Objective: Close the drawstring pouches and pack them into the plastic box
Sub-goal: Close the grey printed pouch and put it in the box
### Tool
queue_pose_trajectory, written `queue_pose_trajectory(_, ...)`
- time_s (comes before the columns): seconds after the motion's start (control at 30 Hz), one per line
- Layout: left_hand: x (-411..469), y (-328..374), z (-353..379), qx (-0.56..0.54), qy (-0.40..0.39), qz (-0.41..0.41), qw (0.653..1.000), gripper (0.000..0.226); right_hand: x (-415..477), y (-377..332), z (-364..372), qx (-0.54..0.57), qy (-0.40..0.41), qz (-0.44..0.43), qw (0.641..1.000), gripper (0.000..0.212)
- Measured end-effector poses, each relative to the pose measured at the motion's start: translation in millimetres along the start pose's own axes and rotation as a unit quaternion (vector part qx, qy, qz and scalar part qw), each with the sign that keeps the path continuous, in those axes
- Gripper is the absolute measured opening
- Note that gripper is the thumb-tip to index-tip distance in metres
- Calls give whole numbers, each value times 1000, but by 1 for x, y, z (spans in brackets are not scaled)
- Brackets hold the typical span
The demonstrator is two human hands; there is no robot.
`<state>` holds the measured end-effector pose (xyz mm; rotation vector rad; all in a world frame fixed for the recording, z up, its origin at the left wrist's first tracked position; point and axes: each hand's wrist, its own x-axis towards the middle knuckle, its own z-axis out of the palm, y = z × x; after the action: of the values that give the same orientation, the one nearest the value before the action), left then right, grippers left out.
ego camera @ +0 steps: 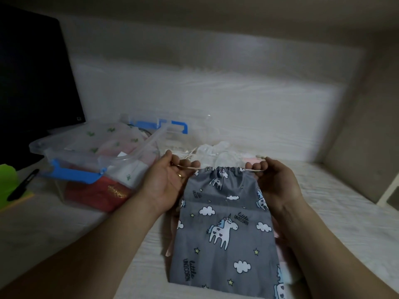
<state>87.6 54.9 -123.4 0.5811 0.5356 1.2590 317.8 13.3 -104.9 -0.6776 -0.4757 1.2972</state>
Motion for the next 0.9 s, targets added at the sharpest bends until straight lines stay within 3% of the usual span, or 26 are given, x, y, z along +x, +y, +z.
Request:
queue_pose_trajectory(0.37,2,1,-5,32,-28,7,999,44,1,4,-1,25,-48,74,996,38)
queue_pose_trajectory(0.63,6,7,-10,152,-41,5,988,46,10,-4,-9,-8,-51,80,995,35)
queue_pose_trajectory(0.7,6,7,-9,218,-28,27,975,47,11,-8,-10,-3,-45,72,996,35)
queue_pose_trajectory(0.9,-5,-1,2,434,-59,124,890,42,3,-10,0,-83,-50,6,995,40)
